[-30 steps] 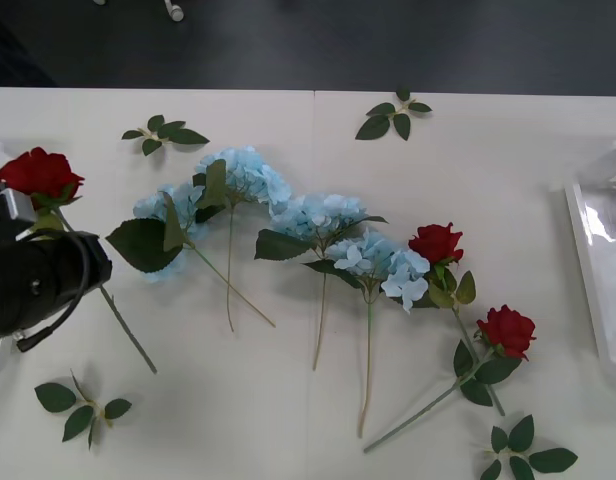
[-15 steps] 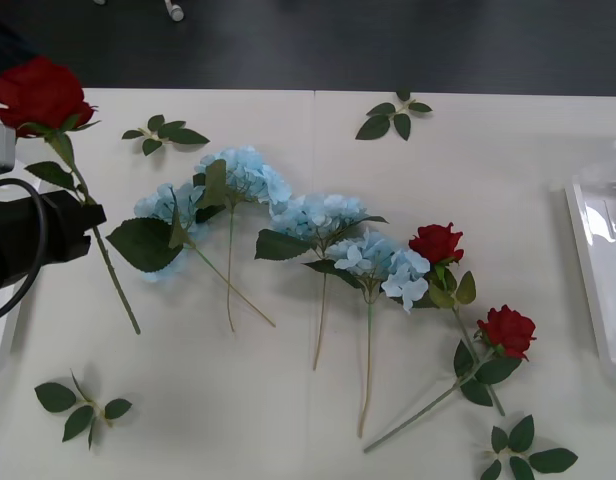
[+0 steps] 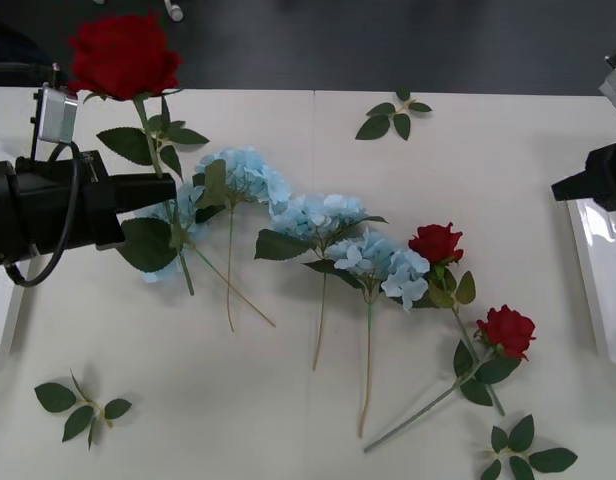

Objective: Put the red flowers into the right box and the blue flowers into the left box

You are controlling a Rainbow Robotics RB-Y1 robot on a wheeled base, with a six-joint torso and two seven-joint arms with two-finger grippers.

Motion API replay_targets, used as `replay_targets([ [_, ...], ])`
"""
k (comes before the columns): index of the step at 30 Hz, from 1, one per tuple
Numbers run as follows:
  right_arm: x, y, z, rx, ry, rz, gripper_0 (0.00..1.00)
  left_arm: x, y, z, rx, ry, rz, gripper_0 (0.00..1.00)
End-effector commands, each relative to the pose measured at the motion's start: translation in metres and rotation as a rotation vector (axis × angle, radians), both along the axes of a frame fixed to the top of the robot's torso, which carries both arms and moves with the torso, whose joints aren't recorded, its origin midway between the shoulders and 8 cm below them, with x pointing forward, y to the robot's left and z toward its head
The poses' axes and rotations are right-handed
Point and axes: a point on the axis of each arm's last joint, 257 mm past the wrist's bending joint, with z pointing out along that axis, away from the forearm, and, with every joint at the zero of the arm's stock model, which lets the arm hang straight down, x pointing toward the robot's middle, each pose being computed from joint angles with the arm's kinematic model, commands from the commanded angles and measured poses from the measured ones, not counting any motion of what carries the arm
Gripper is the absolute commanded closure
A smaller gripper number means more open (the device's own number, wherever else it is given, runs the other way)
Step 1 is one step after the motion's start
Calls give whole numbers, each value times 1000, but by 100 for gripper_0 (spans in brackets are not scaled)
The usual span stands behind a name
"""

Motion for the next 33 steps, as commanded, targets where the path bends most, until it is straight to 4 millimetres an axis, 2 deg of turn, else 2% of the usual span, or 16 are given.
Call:
replay_targets([
  [1, -17, 53, -8, 62, -100, 105, 36, -8, -7, 17, 11, -139, -145, 100],
  [4, -35, 84, -13, 128, -163, 167, 35, -16, -11, 20, 15, -213, -221, 100],
  [7, -56, 104, -20, 148, -194, 230, 36, -24, -16, 22, 20, -286, -302, 100],
  [11, -80, 119, -33, 143, -232, 316, 36, -33, -23, 25, 39, -395, -395, 100],
  [17, -102, 162, -50, 228, -337, 423, 36, -45, -40, 28, 42, -493, -476, 100],
  [24, -110, 206, -66, 331, -426, 468, 36, -58, -58, 39, -48, -525, -518, 100],
  [27, -104, 228, -69, 374, -455, 484, 36, -62, -66, 39, -67, -525, -536, 100],
  [33, -83, 278, -54, 469, -589, 499, 35, -61, -82, 42, -78, -534, -552, 100],
])
